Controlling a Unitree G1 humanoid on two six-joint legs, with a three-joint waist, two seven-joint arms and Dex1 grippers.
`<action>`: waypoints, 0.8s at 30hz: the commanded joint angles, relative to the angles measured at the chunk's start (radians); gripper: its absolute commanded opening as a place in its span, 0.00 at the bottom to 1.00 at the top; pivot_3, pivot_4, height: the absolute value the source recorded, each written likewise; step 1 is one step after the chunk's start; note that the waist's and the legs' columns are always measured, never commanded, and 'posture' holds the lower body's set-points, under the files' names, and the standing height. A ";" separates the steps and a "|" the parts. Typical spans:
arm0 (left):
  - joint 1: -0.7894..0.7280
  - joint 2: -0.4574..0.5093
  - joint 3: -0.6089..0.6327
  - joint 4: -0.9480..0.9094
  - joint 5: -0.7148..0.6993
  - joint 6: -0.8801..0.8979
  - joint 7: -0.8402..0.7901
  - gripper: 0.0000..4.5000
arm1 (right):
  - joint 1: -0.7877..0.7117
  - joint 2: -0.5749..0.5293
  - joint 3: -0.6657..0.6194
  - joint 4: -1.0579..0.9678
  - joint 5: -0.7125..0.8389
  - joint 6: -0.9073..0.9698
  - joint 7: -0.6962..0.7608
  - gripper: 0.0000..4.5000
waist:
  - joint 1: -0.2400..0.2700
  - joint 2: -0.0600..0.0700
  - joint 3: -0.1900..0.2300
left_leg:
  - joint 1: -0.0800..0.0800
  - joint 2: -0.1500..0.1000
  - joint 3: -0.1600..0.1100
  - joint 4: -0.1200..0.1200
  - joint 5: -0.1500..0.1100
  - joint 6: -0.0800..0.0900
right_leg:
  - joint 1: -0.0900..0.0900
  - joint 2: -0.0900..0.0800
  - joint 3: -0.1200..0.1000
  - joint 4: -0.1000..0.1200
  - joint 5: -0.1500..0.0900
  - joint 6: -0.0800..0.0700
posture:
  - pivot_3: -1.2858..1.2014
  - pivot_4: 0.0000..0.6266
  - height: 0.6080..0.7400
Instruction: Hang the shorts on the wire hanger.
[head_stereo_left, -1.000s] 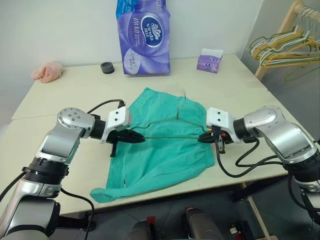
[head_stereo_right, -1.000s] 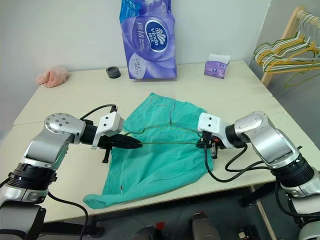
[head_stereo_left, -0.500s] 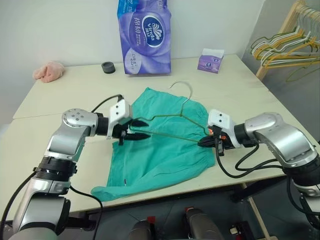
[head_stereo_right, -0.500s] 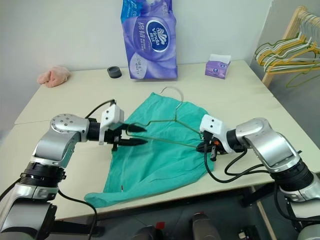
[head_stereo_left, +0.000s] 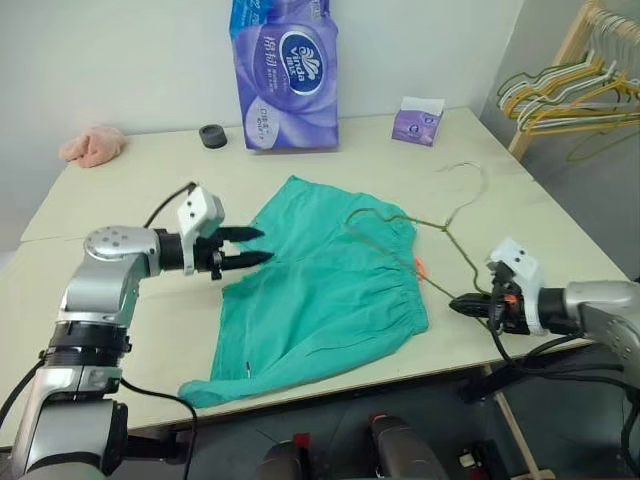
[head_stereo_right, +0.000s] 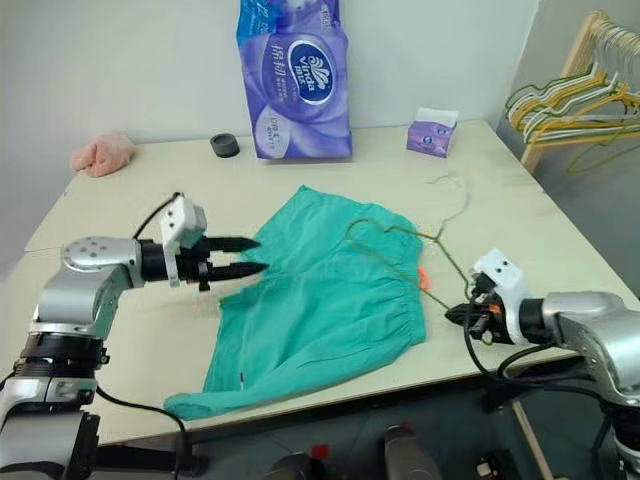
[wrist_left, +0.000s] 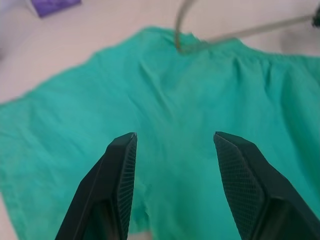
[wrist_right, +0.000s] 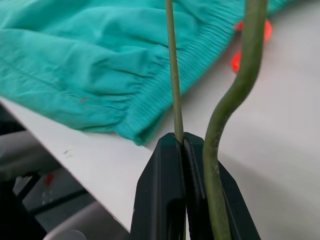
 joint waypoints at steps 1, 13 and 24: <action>-0.010 -0.003 -0.014 -0.044 -0.014 -0.015 -0.033 0.57 | 0.063 0.022 -0.120 -0.028 0.034 0.049 -0.062 0.00 | 0.002 0.000 0.000 | 0.000 0.000 0.000 0.000 0.000 0.000 | 0.000 0.000 0.000 0.000 -0.001 0.003 | 0.40 0.19 1.00; -0.052 -0.107 -0.018 -0.019 -0.010 -0.086 0.028 0.57 | 0.281 0.016 -0.263 -0.040 0.116 0.127 -0.094 0.00 | -0.022 0.000 0.000 | 0.001 0.000 0.001 0.000 0.000 0.000 | 0.001 0.001 0.001 0.000 -0.003 0.005 | 0.39 0.19 1.00; -0.049 -0.087 -0.003 -0.019 -0.010 -0.098 0.062 0.57 | 0.227 -0.025 -0.219 -0.019 0.198 0.137 -0.097 0.00 | -0.029 0.000 0.000 | 0.001 0.000 0.001 -0.001 -0.001 0.001 | 0.001 0.002 0.001 -0.001 -0.004 0.006 | 0.40 0.19 1.00</action>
